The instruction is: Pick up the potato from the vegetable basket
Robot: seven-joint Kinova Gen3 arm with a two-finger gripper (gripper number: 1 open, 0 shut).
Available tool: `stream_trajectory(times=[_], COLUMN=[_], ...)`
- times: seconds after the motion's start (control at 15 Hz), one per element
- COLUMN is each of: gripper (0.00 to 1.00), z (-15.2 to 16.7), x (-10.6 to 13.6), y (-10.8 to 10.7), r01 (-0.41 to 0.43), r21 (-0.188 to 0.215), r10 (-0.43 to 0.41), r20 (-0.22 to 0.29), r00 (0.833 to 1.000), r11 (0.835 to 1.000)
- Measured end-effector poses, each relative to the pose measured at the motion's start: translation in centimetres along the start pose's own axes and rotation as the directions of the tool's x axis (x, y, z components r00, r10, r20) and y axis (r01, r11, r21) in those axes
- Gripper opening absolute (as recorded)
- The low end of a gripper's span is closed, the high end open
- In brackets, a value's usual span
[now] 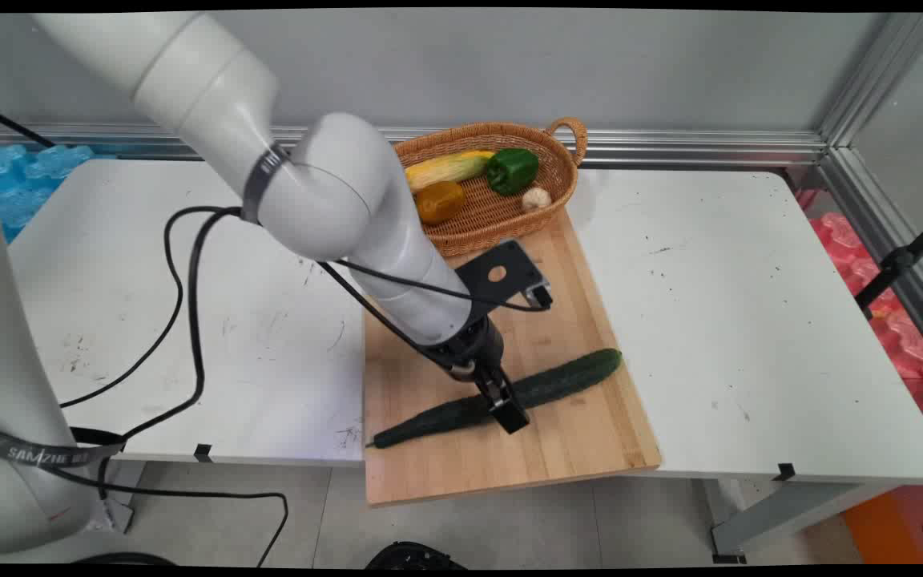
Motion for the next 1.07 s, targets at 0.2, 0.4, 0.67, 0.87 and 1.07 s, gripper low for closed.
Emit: stream_trajectory(times=[0.2,0.4,0.67,0.87,1.07], gripper=[1.00,1.00,1.00,1.00,1.00], z=[-1.5,-3.5,-7.5,-10.5,-14.0], x=[0.2,0.5,1.1,1.4,1.4], y=[-0.3,-0.7,-1.7,-3.1,-5.5], r01=[-0.003,-0.004,-0.019,-0.030,-0.038], r21=[0.000,-0.003,-0.007,-0.004,0.012], r10=[0.003,0.004,0.018,0.030,0.039], r20=[-0.025,-0.047,-0.086,-0.108,-0.124], r00=[1.000,0.999,0.996,0.994,0.992], r11=[1.000,1.000,1.000,1.000,0.999])
